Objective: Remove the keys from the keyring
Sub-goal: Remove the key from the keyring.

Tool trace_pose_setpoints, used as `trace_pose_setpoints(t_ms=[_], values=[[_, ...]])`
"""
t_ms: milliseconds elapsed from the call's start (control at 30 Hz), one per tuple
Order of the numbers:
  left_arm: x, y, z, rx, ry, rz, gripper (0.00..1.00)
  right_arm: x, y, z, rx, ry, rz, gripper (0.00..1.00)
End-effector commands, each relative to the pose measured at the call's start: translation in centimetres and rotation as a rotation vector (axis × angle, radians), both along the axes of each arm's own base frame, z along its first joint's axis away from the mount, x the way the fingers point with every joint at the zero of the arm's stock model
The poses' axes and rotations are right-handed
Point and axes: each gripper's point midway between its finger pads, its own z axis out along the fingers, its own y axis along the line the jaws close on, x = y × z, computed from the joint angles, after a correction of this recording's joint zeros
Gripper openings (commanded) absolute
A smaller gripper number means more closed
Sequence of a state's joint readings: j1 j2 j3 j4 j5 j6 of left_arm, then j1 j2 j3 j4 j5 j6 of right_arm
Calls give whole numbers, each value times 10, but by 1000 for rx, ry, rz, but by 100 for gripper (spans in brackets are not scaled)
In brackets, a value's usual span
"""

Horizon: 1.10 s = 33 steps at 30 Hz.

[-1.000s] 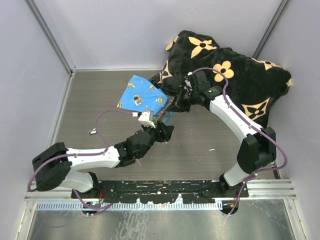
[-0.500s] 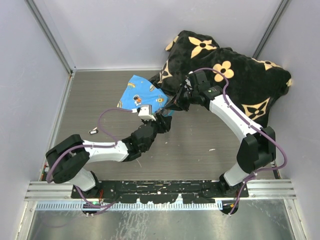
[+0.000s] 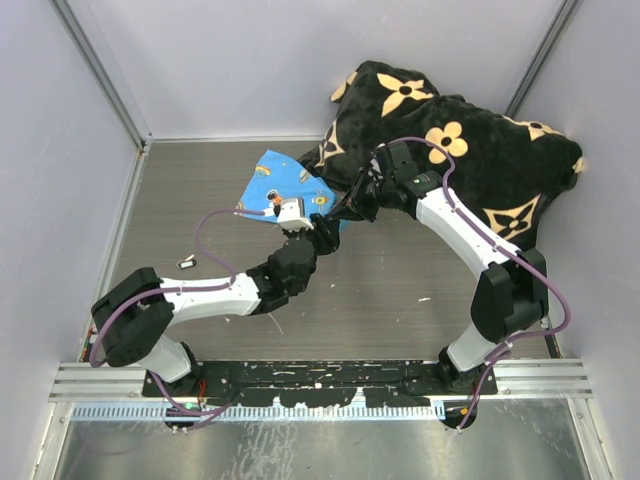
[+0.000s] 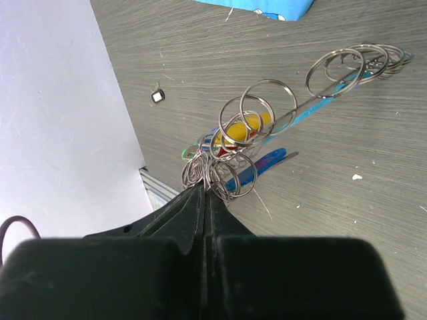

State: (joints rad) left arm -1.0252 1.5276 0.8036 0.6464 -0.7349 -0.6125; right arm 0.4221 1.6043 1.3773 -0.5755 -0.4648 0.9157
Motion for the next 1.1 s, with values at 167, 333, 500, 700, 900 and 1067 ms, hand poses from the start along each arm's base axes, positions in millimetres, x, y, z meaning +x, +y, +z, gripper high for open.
trace_pose_setpoints(t_ms=[167,333,500,700,900,1067], values=[[18,16,18,16,9,91,37,9,12,38,90,-85,14,1],[22,19,22,18,4,83,29,9,12,37,94,-81,16,1],[25,20,26,20,-9,61,19,9,13,36,97,-81,20,1],[25,21,25,24,-10,42,12,8,12,34,92,-85,21,1],[21,24,23,15,-10,16,10,10,9,32,84,-91,18,1],[7,23,21,10,-24,-71,22,12,4,30,84,-90,8,1]])
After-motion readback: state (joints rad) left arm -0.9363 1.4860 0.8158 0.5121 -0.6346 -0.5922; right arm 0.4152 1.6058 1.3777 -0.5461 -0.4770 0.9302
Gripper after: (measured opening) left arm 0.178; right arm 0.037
